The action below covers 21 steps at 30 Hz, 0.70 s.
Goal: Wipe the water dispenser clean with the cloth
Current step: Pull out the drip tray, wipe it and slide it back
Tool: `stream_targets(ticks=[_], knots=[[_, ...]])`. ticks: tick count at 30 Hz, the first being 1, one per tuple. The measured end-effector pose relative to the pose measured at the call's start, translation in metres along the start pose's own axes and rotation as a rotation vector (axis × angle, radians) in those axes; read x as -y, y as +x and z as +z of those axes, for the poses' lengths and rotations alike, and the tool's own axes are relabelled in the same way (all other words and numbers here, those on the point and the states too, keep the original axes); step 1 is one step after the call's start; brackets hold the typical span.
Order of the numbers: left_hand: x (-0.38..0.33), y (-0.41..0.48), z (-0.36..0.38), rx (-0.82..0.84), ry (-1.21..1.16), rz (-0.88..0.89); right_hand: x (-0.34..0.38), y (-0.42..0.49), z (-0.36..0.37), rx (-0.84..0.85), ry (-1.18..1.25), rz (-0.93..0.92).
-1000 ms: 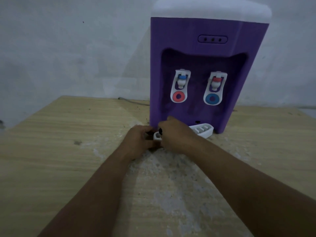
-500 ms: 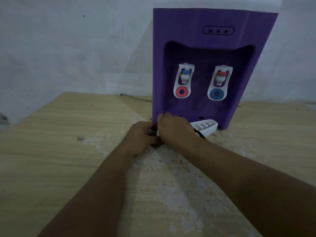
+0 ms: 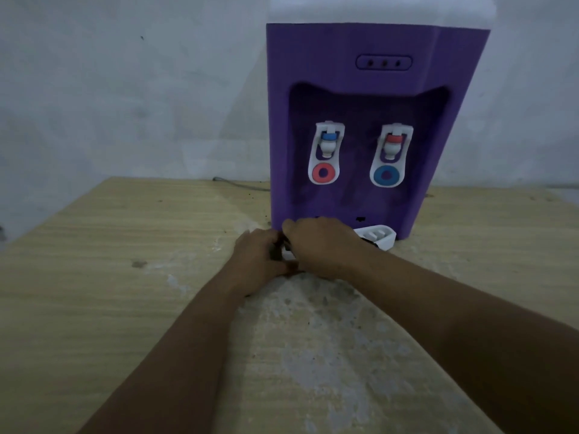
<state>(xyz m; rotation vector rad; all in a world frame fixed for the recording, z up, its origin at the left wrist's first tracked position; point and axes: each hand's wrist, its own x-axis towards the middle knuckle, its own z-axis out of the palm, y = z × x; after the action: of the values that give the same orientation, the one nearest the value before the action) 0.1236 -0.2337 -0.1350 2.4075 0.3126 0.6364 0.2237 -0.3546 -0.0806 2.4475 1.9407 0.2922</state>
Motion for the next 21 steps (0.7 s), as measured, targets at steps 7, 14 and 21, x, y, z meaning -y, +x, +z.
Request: stream_targets(ticks=[7, 14, 21], knots=[[-0.001, 0.001, -0.001, -0.023, -0.095, -0.017, 0.02, 0.011, 0.003, -0.007, 0.053, 0.291], [0.0, -0.001, -0.003, -0.035, -0.08, -0.033, 0.012, 0.015, -0.034, 0.255, -0.324, 0.242], [0.0, -0.002, -0.001, -0.067, -0.071, -0.065, -0.032, -0.005, -0.047, 0.02, 0.037, 0.232]])
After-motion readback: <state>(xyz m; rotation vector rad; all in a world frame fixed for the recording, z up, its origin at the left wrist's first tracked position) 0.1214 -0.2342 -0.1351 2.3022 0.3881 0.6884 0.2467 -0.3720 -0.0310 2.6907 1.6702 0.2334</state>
